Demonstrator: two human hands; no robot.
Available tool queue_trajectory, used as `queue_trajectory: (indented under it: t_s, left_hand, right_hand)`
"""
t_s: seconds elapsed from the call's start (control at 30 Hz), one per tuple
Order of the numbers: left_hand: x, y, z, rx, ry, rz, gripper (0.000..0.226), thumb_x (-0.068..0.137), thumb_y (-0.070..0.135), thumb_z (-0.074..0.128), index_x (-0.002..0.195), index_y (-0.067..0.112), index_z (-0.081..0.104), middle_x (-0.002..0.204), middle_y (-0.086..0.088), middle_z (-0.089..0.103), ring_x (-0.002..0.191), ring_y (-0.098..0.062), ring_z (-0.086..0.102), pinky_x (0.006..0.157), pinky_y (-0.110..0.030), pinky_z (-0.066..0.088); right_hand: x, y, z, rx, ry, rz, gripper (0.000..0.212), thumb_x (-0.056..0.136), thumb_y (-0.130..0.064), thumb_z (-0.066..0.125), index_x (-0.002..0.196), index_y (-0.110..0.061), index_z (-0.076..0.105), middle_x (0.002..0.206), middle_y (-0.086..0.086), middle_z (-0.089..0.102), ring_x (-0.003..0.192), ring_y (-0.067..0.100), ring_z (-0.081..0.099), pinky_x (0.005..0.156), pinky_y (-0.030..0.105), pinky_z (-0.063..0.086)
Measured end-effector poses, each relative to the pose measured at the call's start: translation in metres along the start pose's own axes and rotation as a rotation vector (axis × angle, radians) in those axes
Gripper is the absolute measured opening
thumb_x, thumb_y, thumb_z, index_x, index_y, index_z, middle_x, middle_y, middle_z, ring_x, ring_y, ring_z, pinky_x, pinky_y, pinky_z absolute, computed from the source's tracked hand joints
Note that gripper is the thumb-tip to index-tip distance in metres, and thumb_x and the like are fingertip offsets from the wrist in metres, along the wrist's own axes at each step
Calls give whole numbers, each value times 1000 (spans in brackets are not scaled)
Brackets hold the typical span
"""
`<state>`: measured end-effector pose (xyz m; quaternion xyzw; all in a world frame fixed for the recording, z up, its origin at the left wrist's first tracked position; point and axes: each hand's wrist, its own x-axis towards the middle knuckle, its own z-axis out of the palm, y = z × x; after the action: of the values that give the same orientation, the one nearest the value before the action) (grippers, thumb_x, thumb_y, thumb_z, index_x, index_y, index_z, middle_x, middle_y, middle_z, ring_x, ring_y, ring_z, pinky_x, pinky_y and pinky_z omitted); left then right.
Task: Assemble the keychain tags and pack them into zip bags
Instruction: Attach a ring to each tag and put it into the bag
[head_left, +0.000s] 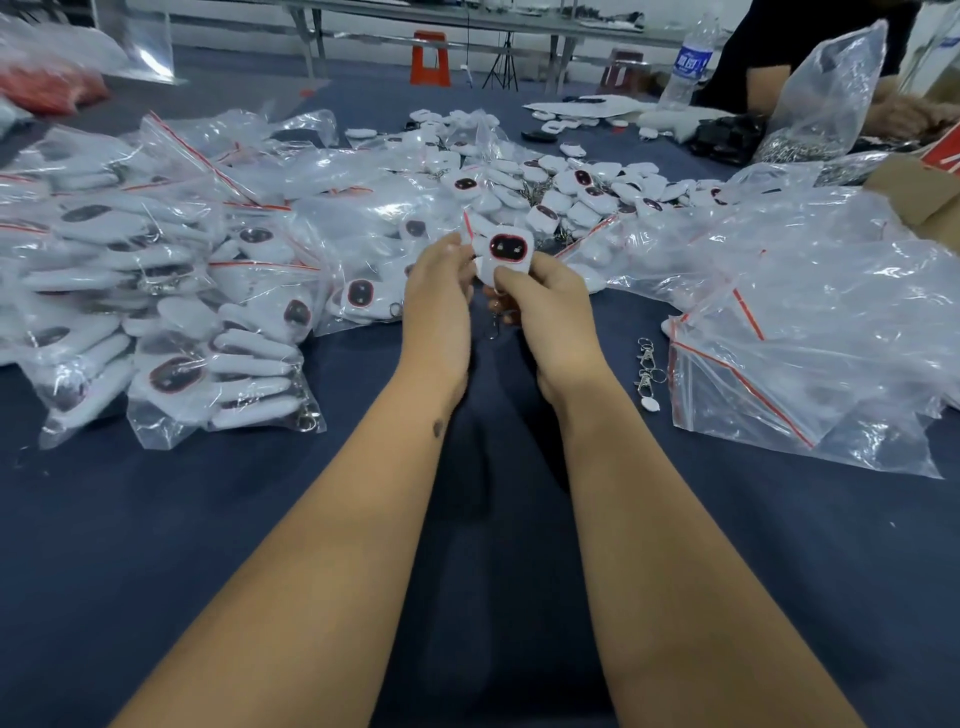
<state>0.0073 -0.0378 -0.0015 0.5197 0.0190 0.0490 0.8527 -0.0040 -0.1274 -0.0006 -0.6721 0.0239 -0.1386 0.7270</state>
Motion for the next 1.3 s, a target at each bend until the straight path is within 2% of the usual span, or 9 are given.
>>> queue_trajectory:
  t_s: [0.13,0.27,0.37,0.47,0.57,0.63,0.83,1.07,1.3]
  left_hand:
    - [4,4,-6,-87,-97,-92,29,102,14,43,122,8,62,102,-3,71,91,-14,66,76,-21,54]
    - [1,3,-4,103,-215,-75,26,99,10,43,110,12,67,94,-9,67,84,-18,60,65,-20,48]
    - [1,3,-4,131,-220,-76,27,98,9,42,103,16,67,91,-12,60,80,-17,53,65,-21,43]
    - [2,2,-5,99,-208,-98,29,97,8,41,97,18,68,81,-5,63,69,-12,53,67,-22,43]
    - [3,2,-6,110,-226,-95,26,98,7,43,104,11,68,89,-8,65,78,-15,58,73,-26,47]
    - [2,3,-6,92,-244,-91,25,98,6,44,106,10,67,90,-8,67,80,-16,62,69,-26,51]
    - [-1,4,-5,85,-259,-90,29,96,5,44,103,11,71,83,-3,69,76,-13,64,62,-23,50]
    - [-1,4,-7,74,-252,-114,29,94,5,46,93,15,73,82,-2,73,77,-11,68,64,-21,53]
    - [-3,3,-6,163,-200,-11,26,97,5,49,96,13,73,84,-6,73,77,-17,67,63,-28,55]
  right_hand:
    - [0,3,-1,-132,-52,18,11,91,-8,59,89,-9,70,77,4,66,68,11,57,63,22,49]
    - [0,4,-2,-174,-98,23,11,91,-6,58,90,-8,70,83,8,69,79,19,62,79,40,52]
    - [-1,3,-1,-174,-113,30,13,92,-6,57,89,-10,69,84,8,68,80,20,62,84,45,53]
    - [-1,2,-1,-154,-123,30,15,90,-4,57,85,-11,69,78,5,67,75,17,61,78,38,52]
    - [-3,-1,0,-113,-114,35,19,87,-4,57,75,-15,67,74,2,63,73,16,56,72,32,46]
    - [-3,-3,0,-62,-96,51,23,90,-8,54,71,-17,64,72,1,61,70,16,54,70,31,44]
    - [-2,-1,0,-72,-71,40,20,96,-15,50,86,-24,66,84,-1,65,70,8,60,60,18,48]
    - [-2,1,-1,-135,-61,38,18,94,-18,52,83,-25,65,92,4,64,82,13,58,74,30,46]
    - [-5,-5,0,-30,-88,16,16,91,-10,52,86,-18,66,80,2,62,69,10,58,57,19,45]
